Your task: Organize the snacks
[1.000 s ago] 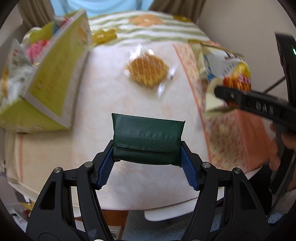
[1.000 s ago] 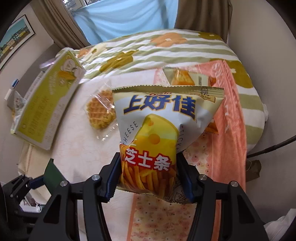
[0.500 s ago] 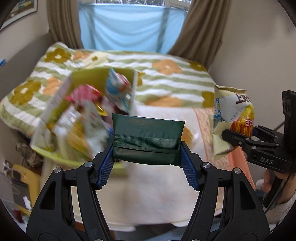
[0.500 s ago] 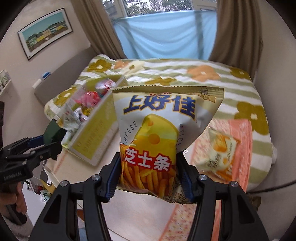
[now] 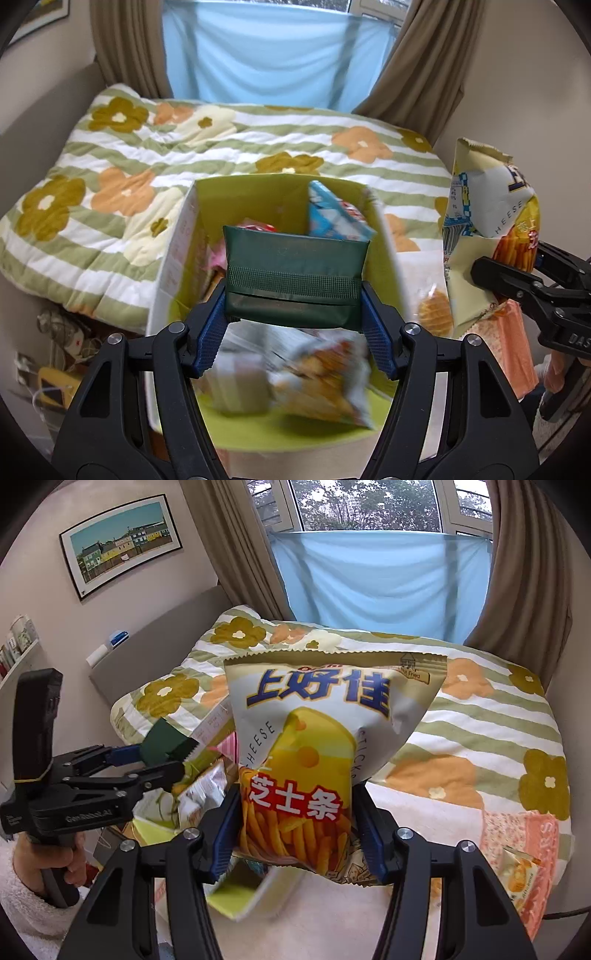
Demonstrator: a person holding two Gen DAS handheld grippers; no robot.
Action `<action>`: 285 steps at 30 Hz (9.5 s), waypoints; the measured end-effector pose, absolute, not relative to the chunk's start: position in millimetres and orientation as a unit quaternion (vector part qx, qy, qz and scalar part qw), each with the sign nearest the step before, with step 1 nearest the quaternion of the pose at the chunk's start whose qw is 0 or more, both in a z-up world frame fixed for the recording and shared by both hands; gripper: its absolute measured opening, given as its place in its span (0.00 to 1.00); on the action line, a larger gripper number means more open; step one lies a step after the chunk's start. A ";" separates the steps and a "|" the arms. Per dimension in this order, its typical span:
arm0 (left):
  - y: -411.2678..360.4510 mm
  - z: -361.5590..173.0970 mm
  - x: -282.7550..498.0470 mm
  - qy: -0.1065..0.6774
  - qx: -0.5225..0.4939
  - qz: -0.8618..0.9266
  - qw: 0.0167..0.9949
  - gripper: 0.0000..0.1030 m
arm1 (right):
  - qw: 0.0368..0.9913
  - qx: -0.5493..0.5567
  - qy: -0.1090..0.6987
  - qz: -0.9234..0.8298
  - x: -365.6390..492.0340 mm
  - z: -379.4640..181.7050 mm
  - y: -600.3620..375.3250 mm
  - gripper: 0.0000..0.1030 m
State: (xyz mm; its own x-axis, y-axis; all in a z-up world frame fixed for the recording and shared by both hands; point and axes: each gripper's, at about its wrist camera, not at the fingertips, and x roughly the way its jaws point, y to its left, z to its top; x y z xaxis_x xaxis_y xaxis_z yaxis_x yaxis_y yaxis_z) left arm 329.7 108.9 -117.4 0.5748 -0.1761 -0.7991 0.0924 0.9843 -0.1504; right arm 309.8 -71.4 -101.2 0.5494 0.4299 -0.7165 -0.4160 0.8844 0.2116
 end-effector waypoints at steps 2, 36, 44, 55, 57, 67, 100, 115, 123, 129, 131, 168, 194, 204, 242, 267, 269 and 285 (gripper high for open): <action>122.8 -129.2 346.5 0.471 -0.047 -0.088 0.877 0.61 | 0.879 0.010 0.415 0.235 317.7 -103.2 -56.0 0.52; 198.4 -161.0 337.6 0.498 -0.074 -0.045 0.863 0.99 | 0.856 -0.047 0.461 0.227 369.6 -133.8 43.2 0.60; 202.9 -159.7 326.6 0.492 -0.079 -0.050 0.865 0.99 | 0.879 -0.047 0.413 0.234 354.2 -130.0 46.9 0.99; 206.6 -157.4 321.8 0.489 -0.083 -0.074 0.865 0.99 | 0.886 -0.023 0.412 0.211 338.0 -123.5 36.3 0.99; 204.7 -156.2 323.3 0.487 -0.080 -0.083 0.866 0.99 | 0.891 -0.019 0.407 0.201 333.6 -119.0 32.6 0.99; 180.0 -139.8 327.9 0.469 -0.065 -0.123 0.872 0.99 | 0.904 0.040 0.395 0.159 313.6 -104.2 -1.6 0.99; -166.1 -158.7 348.5 0.518 0.019 -0.193 0.833 0.99 | 0.888 0.084 0.451 0.032 296.8 -142.6 -322.8 0.99; -215.6 -285.3 368.1 0.622 0.139 -0.197 0.745 0.99 | 0.838 0.080 0.538 0.039 332.5 -236.1 -354.4 0.99; -232.6 -321.8 373.5 0.631 0.215 -0.189 0.721 0.99 | 0.828 0.096 0.553 0.023 342.8 -258.1 -359.4 0.99; -236.8 -325.8 376.5 0.623 0.217 -0.204 0.723 1.00 | 0.827 0.115 0.550 0.014 345.9 -262.3 -361.9 0.99; -234.9 -327.6 377.8 0.626 0.206 -0.213 0.721 0.99 | 0.824 0.120 0.554 0.011 346.2 -267.0 -362.0 0.99; -205.8 -253.9 360.0 0.576 0.120 -0.215 0.780 0.73 | 0.828 0.094 0.552 -0.006 317.2 -279.2 -360.0 0.58; -51.8 -100.0 318.7 0.464 0.024 -0.154 0.872 0.73 | 0.878 0.060 0.457 0.129 292.4 -135.5 -234.5 0.58; 81.9 -96.1 340.7 0.461 0.017 -0.125 0.878 0.73 | 0.880 0.063 0.440 0.166 309.9 -115.4 -107.9 0.58; 196.2 -147.2 329.3 0.512 -0.003 -0.120 0.851 1.00 | 0.870 0.060 0.469 0.137 320.0 -137.4 2.0 0.61; 185.1 -96.6 253.1 0.456 0.016 -0.101 0.884 1.00 | 0.903 0.085 0.416 0.070 253.6 -104.6 -26.1 0.98; 176.1 -77.5 231.9 0.434 0.016 -0.095 0.896 1.00 | 0.910 0.079 0.402 0.069 238.2 -93.7 -32.6 0.98; 99.9 -1.0 47.7 0.268 0.006 -0.059 0.962 1.00 | 0.960 0.010 0.281 0.017 61.9 -16.3 -99.4 0.99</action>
State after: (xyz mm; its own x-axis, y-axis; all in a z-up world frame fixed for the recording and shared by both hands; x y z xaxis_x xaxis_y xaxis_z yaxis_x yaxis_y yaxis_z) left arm 47.7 99.9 -1.0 0.8495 -0.1096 -0.5161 0.1164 0.9930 -0.0194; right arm 61.9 -99.4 -16.3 0.8419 0.0384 -0.5382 -0.0270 0.9992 0.0291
